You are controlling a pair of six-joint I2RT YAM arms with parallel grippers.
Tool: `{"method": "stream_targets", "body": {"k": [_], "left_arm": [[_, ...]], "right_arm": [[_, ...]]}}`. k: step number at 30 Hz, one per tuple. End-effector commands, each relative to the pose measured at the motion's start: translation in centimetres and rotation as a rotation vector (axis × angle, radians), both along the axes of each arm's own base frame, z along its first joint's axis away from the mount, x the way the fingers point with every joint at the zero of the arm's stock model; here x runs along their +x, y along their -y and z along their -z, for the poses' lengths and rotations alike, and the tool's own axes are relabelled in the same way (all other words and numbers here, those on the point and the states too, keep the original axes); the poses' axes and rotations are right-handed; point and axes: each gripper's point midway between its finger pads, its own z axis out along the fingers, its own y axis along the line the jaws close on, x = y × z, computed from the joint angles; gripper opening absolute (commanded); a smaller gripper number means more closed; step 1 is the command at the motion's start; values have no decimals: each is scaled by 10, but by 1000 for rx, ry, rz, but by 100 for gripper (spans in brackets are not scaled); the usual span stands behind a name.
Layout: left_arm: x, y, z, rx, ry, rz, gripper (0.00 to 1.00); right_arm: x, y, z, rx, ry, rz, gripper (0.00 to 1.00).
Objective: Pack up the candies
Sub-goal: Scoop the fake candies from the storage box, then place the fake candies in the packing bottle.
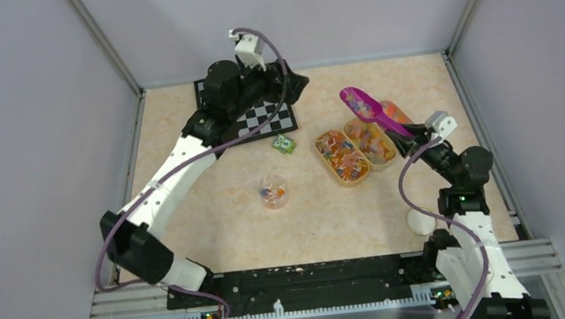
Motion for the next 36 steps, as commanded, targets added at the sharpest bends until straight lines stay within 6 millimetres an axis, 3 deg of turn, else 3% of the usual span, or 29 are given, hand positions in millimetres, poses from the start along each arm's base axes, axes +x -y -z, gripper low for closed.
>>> {"method": "stream_targets", "body": {"k": [1, 7, 12, 18, 23, 29, 36], "left_arm": [[-23, -57, 18, 123, 19, -176, 99], [-69, -132, 35, 161, 99, -386, 99], [-100, -169, 59, 192, 118, -461, 99], [-118, -189, 82, 255, 135, -484, 99], [-121, -199, 91, 312, 142, -508, 99], [-128, -210, 89, 299, 156, -546, 99], [-138, -226, 73, 242, 213, -613, 99]], "right_arm": [[-7, -28, -23, -38, 78, -87, 0], [-19, -68, -8, -49, 35, -196, 0], [-32, -97, -6, -29, 6, -288, 0], [-46, -123, 16, -97, -62, -334, 0], [-64, -150, 35, -134, -111, -405, 0], [-76, -173, 51, -195, -160, -447, 0], [-84, -183, 58, -272, -239, -455, 0]]}}
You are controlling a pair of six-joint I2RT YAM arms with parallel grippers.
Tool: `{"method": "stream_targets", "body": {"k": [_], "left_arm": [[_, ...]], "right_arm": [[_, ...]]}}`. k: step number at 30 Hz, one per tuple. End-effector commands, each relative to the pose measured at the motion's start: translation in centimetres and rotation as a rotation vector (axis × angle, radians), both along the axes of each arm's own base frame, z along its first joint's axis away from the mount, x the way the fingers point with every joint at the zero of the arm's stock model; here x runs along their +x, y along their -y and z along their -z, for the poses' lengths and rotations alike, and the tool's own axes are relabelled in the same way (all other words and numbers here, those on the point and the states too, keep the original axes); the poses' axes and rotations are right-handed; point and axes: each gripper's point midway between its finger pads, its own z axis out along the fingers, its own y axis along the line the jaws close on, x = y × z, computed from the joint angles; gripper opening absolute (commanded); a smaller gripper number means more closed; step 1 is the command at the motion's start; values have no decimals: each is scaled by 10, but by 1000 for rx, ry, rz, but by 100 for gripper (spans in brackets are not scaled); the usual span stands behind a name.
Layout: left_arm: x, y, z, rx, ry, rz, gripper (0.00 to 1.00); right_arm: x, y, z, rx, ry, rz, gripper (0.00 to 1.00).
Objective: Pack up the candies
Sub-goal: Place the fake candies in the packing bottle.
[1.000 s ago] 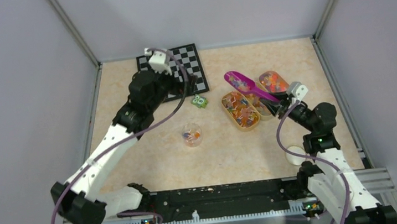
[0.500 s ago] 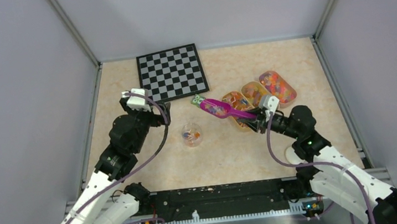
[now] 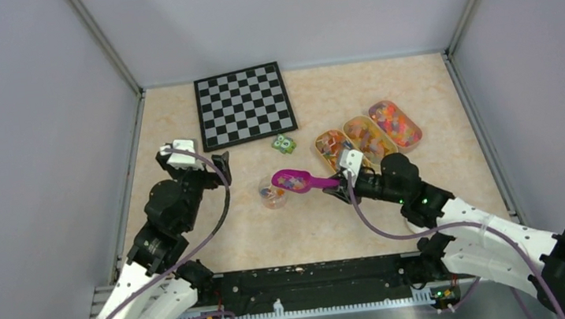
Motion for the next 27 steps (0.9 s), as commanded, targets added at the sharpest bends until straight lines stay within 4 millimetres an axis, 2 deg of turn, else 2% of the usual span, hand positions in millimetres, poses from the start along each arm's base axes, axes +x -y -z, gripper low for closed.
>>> {"method": "stream_targets", "body": {"k": [1, 9, 17, 27], "left_arm": [[-3, -11, -19, -34, 79, -49, 99], [-3, -16, -20, -40, 88, -69, 99], [-5, -18, -23, -46, 96, -75, 99], [-6, -18, -23, -47, 97, -72, 99]], "right_arm": [[3, -6, -33, 3, 55, 18, 0], [-6, -12, -27, -68, 7, -9, 0], [-2, -24, -20, -126, -27, -4, 0], [4, -26, -28, -167, -35, 25, 0]]}}
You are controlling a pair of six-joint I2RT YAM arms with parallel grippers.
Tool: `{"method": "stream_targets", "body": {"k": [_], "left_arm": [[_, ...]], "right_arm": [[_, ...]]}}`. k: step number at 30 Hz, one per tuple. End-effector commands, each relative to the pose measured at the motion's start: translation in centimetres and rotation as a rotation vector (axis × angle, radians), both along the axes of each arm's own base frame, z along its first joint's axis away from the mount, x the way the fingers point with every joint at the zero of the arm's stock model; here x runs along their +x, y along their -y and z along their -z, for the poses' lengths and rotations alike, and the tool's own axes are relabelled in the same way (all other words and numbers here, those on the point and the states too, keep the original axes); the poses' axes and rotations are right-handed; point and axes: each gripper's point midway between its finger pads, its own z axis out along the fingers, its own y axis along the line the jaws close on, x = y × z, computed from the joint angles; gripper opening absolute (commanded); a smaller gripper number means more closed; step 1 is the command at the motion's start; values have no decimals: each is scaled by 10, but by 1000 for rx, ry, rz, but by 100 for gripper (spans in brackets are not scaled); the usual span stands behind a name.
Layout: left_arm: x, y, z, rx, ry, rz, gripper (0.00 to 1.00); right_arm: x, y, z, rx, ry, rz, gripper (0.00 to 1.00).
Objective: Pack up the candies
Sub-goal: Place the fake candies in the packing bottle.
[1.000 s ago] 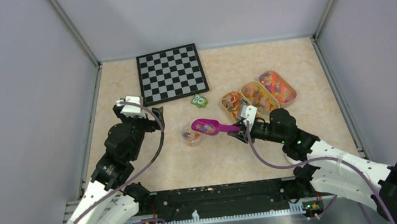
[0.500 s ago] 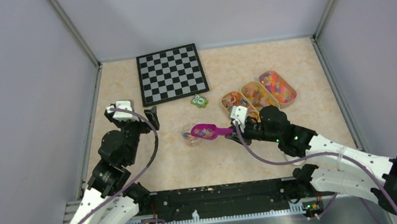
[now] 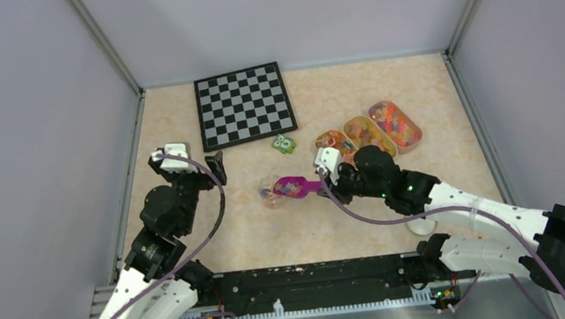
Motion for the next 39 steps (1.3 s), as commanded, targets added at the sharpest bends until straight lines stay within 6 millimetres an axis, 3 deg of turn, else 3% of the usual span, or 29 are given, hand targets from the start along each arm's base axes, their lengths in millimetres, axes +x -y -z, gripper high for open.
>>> {"method": "stream_targets", "body": {"k": [1, 14, 39], "left_arm": [[-1, -2, -12, -18, 49, -8, 99], [0, 1, -12, -17, 45, 5, 99], [1, -3, -10, -13, 42, -18, 99]], "right_arm": [[8, -11, -37, 37, 60, 0, 0], [3, -14, -26, -54, 33, -28, 0], [6, -25, -40, -164, 34, 10, 0]]}}
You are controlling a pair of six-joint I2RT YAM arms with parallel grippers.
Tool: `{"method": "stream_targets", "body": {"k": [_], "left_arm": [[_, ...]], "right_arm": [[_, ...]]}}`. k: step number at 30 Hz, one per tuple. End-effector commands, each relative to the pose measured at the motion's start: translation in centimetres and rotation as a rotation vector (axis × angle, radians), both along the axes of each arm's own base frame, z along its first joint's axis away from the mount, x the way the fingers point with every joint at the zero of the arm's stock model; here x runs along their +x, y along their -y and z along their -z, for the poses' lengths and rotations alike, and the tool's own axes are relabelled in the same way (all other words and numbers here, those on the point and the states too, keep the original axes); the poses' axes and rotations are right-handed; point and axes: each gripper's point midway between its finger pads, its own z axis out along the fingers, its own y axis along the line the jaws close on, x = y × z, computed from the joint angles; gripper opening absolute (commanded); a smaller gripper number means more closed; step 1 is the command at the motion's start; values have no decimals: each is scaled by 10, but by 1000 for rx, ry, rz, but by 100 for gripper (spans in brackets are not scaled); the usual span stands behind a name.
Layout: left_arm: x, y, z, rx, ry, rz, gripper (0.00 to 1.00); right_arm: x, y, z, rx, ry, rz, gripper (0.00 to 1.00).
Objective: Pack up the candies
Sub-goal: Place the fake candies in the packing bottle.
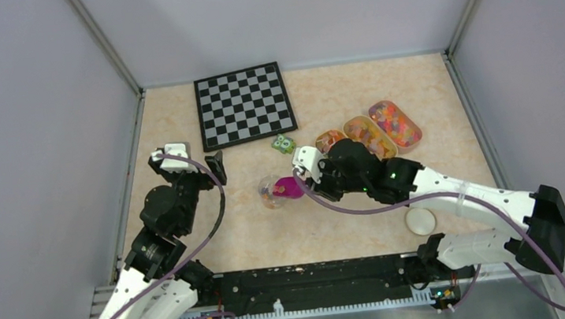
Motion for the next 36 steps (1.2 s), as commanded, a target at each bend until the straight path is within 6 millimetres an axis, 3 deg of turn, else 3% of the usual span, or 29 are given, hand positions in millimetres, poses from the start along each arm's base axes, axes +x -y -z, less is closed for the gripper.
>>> {"method": "stream_targets", "body": {"k": [1, 17, 24, 27, 32, 36], "left_arm": [[1, -3, -10, -13, 42, -17, 99], [1, -9, -8, -17, 34, -52, 99], [4, -3, -4, -31, 24, -35, 99], [4, 11, 0, -74, -8, 27, 99], [-1, 53, -6, -150, -77, 226, 96], [-14, 95, -5, -40, -59, 495, 91]], "right_arm": [[7, -9, -25, 19, 39, 21, 0], [5, -7, -21, -65, -43, 57, 0], [12, -7, -41, -20, 9, 83, 0], [16, -8, -55, 17, 47, 95, 0], [19, -13, -78, 178, 123, 105, 0], [13, -15, -101, 343, 128, 125, 0]]}}
